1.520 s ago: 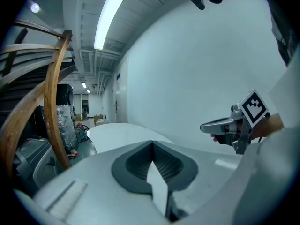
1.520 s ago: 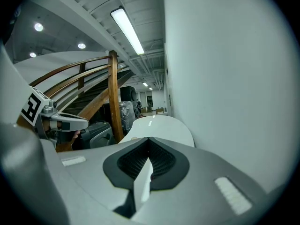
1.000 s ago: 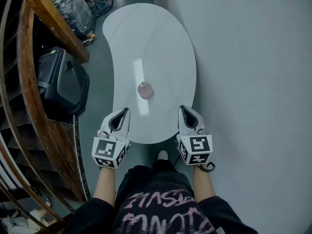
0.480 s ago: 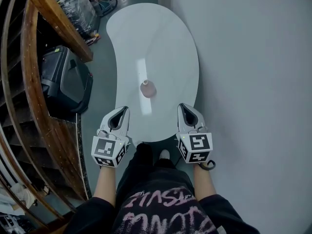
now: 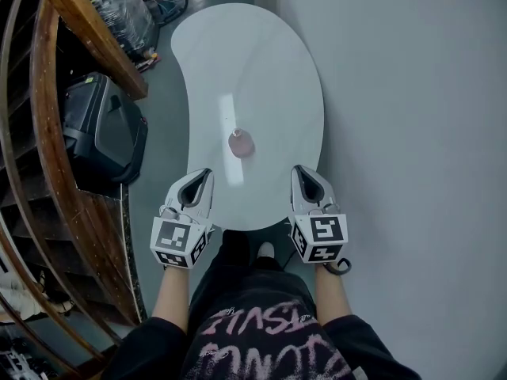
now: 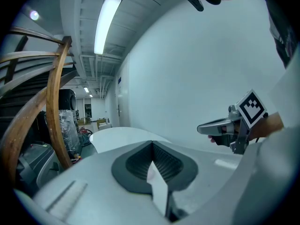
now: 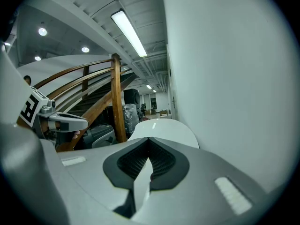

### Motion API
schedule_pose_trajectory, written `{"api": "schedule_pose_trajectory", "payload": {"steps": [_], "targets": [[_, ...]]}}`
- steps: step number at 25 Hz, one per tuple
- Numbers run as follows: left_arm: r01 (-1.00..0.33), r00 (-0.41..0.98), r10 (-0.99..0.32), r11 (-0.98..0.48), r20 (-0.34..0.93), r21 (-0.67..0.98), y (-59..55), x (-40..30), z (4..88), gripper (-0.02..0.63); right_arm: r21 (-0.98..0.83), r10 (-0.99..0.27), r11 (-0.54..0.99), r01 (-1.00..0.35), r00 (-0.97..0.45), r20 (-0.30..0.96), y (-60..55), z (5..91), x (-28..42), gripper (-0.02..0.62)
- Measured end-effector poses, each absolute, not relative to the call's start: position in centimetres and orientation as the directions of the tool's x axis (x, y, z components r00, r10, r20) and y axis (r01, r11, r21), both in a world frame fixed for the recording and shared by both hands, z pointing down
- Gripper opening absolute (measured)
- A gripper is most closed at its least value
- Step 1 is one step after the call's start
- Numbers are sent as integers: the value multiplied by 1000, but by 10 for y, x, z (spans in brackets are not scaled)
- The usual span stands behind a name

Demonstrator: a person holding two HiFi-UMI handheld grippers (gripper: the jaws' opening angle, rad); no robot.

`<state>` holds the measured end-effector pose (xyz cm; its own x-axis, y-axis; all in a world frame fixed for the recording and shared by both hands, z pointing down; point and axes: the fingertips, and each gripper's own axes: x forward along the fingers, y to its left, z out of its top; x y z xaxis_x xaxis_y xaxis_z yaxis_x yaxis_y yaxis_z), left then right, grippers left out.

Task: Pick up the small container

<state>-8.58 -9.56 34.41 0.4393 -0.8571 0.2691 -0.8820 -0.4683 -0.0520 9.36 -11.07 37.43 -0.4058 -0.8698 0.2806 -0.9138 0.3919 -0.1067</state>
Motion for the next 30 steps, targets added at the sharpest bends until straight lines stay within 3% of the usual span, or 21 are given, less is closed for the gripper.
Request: {"api": "schedule_pose_trajectory", "payload": {"steps": [30], "targets": [[-855, 493, -804, -518, 332, 13, -149, -103, 392, 0, -104, -853, 355, -929, -367, 371, -149, 411, 62, 11]]}}
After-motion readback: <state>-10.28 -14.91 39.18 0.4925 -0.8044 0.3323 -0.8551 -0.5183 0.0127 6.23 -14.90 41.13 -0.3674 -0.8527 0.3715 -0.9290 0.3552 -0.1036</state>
